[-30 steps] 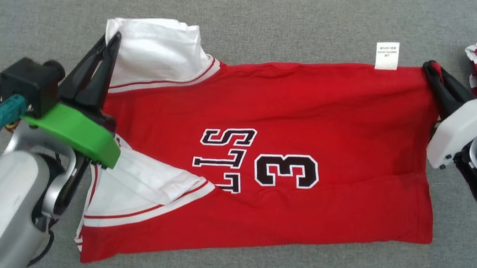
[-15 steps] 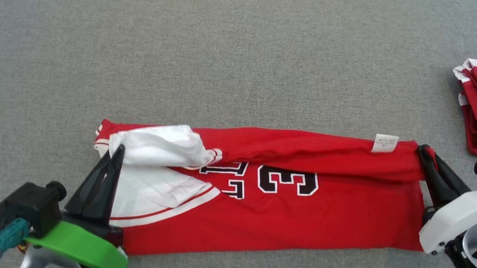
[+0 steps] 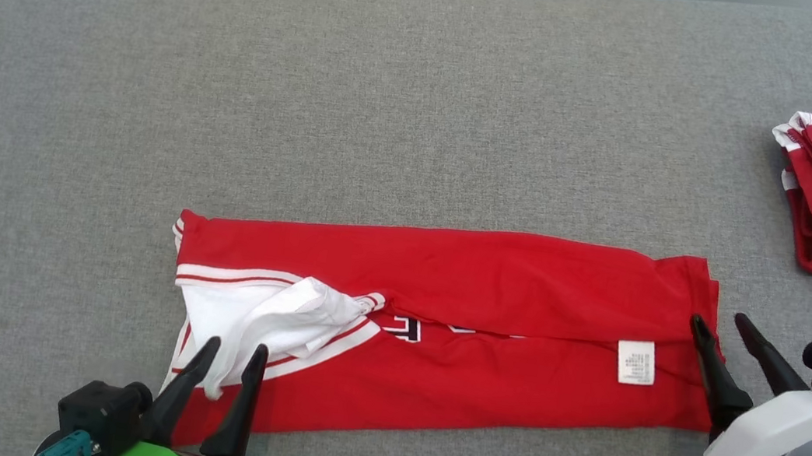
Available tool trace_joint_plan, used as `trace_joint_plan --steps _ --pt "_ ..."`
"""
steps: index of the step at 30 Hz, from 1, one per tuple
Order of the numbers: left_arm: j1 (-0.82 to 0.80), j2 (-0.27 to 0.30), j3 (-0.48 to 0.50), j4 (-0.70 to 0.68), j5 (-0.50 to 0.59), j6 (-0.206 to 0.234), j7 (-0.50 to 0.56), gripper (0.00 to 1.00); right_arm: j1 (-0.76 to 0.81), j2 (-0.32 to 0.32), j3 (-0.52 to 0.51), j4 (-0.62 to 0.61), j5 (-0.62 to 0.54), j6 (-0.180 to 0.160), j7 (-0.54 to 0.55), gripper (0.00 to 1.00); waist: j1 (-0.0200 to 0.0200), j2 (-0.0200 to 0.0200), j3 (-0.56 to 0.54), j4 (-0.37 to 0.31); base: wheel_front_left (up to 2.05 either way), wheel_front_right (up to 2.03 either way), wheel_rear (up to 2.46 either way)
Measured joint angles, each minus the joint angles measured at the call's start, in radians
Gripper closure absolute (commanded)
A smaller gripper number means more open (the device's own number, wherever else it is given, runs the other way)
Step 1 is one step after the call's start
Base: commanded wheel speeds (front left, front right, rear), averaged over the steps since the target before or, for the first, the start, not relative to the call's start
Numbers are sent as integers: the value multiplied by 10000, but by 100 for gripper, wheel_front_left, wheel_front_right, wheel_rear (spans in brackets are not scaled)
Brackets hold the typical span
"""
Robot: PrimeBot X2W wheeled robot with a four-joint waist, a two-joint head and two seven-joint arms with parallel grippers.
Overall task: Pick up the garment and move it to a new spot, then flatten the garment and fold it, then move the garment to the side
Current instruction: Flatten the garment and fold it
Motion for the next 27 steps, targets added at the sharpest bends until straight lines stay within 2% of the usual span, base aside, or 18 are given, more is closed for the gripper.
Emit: trace_joint_plan --steps 9,12,16,21,27 --pt "242 113 389 -541 -25 -33 -646 0 676 905 -2094 -376 -345 0 -742 0 0 0 -86 -2 0 0 0" --pt "187 63 328 -533 67 -42 -696 0 677 1154 -2385 -403 -539 0 -777 0 0 0 -154 -32 0 0 0" --pt "-167 -81 343 -389 334 13 -811 0 572 1346 -2426 -349 -825 0 -727 0 0 0 -238 -56 0 0 0" --pt "-596 -407 395 -10 443 15 -965 0 168 1528 -1789 86 -974 0 -489 0 0 0 -365 -32 0 0 0" --pt "-753 -662 307 489 516 -98 -1070 0 -517 1455 -1289 1638 -1057 0 -326 0 0 0 -450 93 0 0 0"
